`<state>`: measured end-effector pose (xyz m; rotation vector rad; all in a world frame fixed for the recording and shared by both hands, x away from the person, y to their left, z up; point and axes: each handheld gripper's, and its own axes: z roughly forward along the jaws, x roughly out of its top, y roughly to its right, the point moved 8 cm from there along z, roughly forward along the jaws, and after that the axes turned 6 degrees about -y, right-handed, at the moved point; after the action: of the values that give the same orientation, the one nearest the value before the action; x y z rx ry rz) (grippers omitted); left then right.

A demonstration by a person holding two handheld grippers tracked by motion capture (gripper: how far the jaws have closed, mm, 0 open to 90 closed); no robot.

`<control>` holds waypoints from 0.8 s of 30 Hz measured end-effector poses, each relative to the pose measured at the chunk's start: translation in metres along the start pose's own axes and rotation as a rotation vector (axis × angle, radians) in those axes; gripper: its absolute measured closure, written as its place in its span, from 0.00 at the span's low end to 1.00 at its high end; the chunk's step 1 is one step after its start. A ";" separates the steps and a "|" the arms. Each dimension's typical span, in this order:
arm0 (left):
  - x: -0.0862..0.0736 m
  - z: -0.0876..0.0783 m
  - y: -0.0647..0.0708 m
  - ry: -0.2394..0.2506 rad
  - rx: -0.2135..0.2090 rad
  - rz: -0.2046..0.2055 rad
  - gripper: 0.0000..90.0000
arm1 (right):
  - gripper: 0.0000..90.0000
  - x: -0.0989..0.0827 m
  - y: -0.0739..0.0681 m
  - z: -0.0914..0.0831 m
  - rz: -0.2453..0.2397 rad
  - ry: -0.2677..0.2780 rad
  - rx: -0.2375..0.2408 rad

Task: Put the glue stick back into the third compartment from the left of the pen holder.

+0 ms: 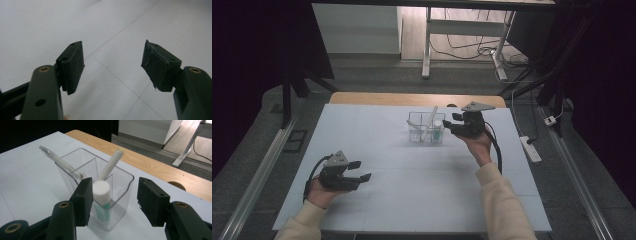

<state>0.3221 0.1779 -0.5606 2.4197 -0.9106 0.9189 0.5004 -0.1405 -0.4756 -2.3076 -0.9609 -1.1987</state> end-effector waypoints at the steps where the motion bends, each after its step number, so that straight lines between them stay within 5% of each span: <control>1: 0.000 0.000 0.000 -0.001 0.001 0.000 0.38 | 0.51 -0.003 0.000 -0.002 -0.001 -0.005 0.001; 24: -0.001 0.002 0.000 -0.012 0.009 -0.002 0.37 | 0.48 -0.073 -0.008 -0.050 -0.025 -0.058 0.018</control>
<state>0.3230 0.1773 -0.5629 2.4356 -0.9099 0.9109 0.4369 -0.1940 -0.5063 -2.3340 -1.0190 -1.1340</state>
